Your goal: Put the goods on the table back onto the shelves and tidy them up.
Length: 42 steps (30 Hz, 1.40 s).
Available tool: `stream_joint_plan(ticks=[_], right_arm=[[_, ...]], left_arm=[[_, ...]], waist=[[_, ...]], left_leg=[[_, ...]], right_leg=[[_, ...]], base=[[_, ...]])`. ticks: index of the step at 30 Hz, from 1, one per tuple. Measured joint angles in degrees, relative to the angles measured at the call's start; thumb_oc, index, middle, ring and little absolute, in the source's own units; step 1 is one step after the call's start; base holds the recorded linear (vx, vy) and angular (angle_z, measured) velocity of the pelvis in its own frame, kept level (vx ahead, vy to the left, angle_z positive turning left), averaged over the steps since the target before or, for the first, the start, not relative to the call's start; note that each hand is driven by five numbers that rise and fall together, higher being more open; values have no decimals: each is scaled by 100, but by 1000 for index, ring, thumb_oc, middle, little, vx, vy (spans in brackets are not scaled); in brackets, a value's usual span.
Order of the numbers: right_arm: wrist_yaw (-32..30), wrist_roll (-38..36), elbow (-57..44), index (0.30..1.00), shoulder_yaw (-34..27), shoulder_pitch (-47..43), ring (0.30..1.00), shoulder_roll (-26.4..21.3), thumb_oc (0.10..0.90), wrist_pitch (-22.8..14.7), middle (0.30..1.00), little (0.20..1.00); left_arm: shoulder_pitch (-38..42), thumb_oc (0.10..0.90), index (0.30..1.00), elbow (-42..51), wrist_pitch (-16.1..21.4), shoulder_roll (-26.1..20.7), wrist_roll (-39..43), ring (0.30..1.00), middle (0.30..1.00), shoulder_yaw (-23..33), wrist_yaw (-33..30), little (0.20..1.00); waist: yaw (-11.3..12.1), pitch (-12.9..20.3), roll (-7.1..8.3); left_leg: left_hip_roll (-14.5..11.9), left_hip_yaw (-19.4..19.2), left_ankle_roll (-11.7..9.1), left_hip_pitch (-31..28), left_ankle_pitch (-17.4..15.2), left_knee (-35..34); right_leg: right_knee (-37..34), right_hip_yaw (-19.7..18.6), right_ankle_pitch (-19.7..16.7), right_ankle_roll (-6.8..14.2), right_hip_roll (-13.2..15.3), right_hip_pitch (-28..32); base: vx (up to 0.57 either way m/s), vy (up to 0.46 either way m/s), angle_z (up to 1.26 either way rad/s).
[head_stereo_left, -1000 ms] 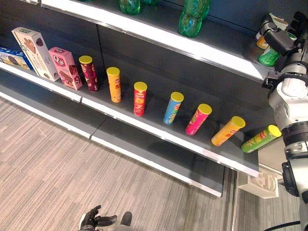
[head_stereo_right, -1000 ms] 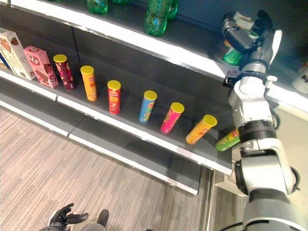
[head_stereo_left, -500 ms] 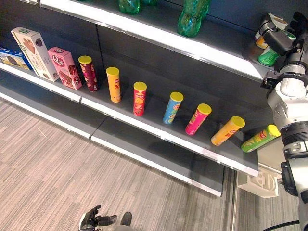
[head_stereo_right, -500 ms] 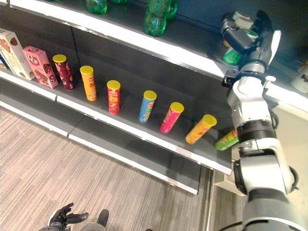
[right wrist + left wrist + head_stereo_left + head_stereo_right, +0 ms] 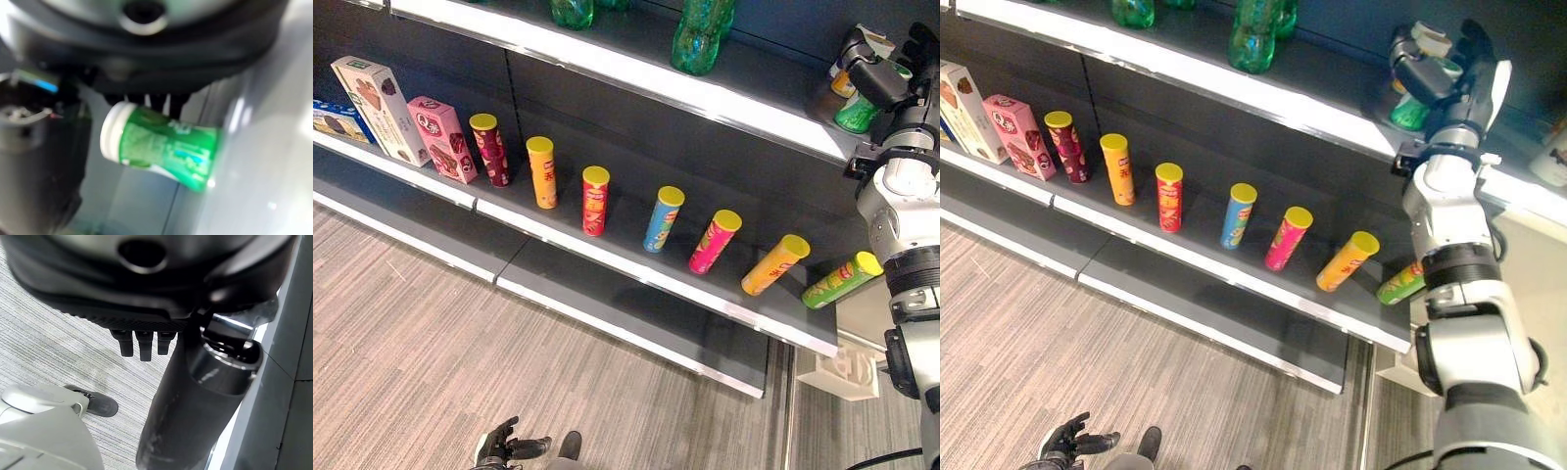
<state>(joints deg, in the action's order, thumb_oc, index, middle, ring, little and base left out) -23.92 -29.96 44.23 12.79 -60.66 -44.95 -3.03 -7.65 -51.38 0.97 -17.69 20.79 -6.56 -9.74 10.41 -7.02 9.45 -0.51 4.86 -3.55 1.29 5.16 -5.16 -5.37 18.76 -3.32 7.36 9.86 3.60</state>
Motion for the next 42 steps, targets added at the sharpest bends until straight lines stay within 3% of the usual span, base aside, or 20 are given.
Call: stream_joint_plan(ticks=[14, 18, 20, 23, 26, 27, 30, 33, 35, 42], right_arm=[[-149, 642, -1512, 900, -320, 215, 900, -154, 800, -37, 900, 900], [-332, 974, -3112, 900, -1216, 1196, 900, -600, 800, -201, 900, 900], [-404, 1139, -3303, 900, -1303, 1252, 900, -648, 800, -379, 900, 900], [-351, 1177, -4415, 900, -2191, 2356, 900, -769, 800, -601, 900, 900], [33, 868, -5064, 900, -2523, 3153, 900, -724, 800, -965, 900, 900], [607, 353, -5703, 900, -2890, 4085, 900, -456, 800, -1245, 900, 900], [1373, -216, -6002, 900, -3139, 4875, 900, -226, 800, -1306, 900, 900], [2398, -1232, -6034, 900, -3129, 5773, 900, 329, 800, -1222, 900, 900], [2862, -1590, -5971, 900, -3061, 6312, 900, 458, 800, -900, 900, 900], [3541, -1859, -5590, 900, -2649, 7472, 900, 1227, 800, -255, 900, 900]], left_arm=[[-1, 800, 900, 16, -2, 46, -11, 900, 900, 30, -3, 900], [-8, 800, 900, 50, -1, 91, -66, 900, 900, 115, -9, 900], [-59, 800, 900, 18, -13, 96, -75, 900, 900, 106, -9, 900], [-67, 800, 900, 64, -7, 174, -84, 900, 900, 289, -3, 900], [-110, 800, 900, 72, -8, 188, -97, 900, 900, 303, 20, 900], [-143, 800, 900, 147, -1, 211, -140, 900, 900, 340, 68, 900], [-196, 800, 900, 283, -1, 234, -231, 900, 900, 358, 226, 900], [-206, 800, 900, 271, 47, 227, -403, 900, 900, 457, 506, 900], [-166, 800, 900, 241, 53, 217, -567, 900, 900, 453, 617, 900], [-107, 800, 900, 235, 58, 209, -871, 900, 900, 441, 848, 900]], waist=[[-191, 10, -62], [-201, 10, -85], [-351, 25, -115], [-420, 31, -128], [-585, 45, -155], [-634, 49, -155], [-765, 68, -181], [-939, 135, -220], [-1076, 184, -310], [-1340, 299, -515]], left_leg=[[-13, -156, 0, -8, -1, 0], [-25, -196, -1, -14, -3, -1], [-25, -230, -1, -22, -3, -1], [-33, -254, -1, -37, -3, -2], [-51, -363, 3, -65, -7, -3], [-70, -432, 15, -98, -18, -4], [-88, -567, 48, -138, -43, -6], [-103, -713, 58, -179, -90, -7], [-98, -811, 66, -198, -88, -5], [-173, -1068, 57, -255, -107, -4]], right_leg=[[-1, -158, -41, -4, 14, -78], [-1, -169, -45, -8, 16, -78], [-1, -196, -54, -10, 10, -91], [0, -218, -59, -17, -4, -85], [0, -336, -88, -28, -21, -121], [0, -403, -103, -42, -37, -123], [-1, -519, -129, -37, -33, -154], [-2, -673, -126, -27, -22, -221], [-2, -796, -182, -24, -19, -272], [-2, -1006, -220, -38, -79, -359]], base=[[6, -5, -5], [1, -1, -1], [-1, -6, -6], [-3, -4, -3], [-16, -11, -20], [-24, -16, -30], [-13, -17, -27], [-10, -23, -26], [-16, -16, -27], [-15, -14, -19]])
